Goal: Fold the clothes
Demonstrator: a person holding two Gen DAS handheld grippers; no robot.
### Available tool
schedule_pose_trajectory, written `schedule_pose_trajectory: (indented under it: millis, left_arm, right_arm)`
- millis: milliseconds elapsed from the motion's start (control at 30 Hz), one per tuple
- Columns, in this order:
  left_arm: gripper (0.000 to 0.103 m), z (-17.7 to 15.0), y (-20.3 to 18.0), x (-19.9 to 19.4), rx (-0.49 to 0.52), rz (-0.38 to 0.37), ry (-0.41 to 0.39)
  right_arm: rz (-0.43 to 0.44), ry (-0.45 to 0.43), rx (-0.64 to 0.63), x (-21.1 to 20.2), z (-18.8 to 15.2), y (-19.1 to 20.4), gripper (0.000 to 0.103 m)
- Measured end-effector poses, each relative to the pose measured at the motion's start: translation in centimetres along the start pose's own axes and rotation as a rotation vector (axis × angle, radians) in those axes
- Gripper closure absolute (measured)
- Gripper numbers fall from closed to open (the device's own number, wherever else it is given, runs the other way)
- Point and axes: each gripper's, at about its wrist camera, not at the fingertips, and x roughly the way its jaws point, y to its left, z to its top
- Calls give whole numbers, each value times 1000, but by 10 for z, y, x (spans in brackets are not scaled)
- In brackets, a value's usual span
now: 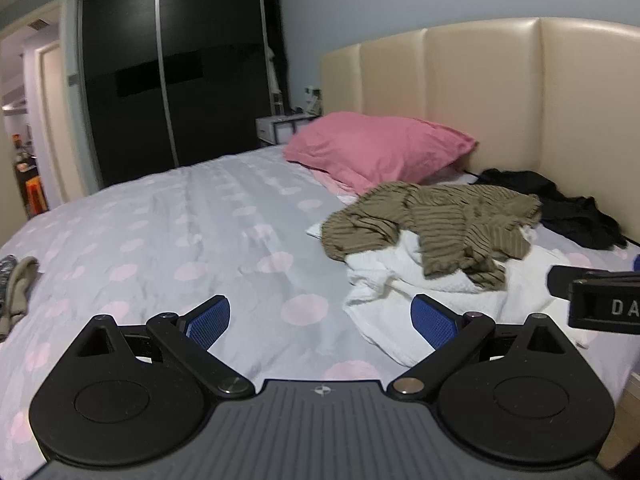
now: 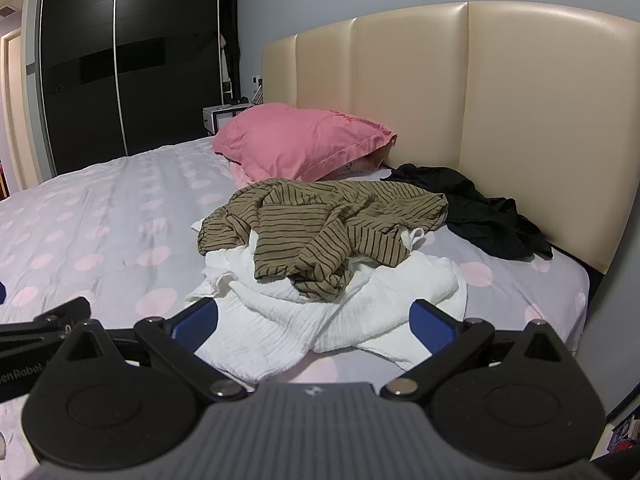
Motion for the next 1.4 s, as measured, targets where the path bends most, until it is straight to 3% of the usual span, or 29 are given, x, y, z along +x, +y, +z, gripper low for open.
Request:
schedule_pose_trajectory:
  millis: [167,300,400,1400]
  left_arm:
    - [4,0,-7,-3,47,57,5]
    - [4,-3,-5,-1,29,43,8]
    - [4,1,2,-1,13,-20,41]
    - [4,-7,-8,12,4,-55,155]
  right_arm:
    - [4,1,5,1,0,0,0]
    - [6,1,6,1,-2,2,0]
    - [2,2,5,1,-5,1,1]
    - [-11,75,-4,9,-4,0,0]
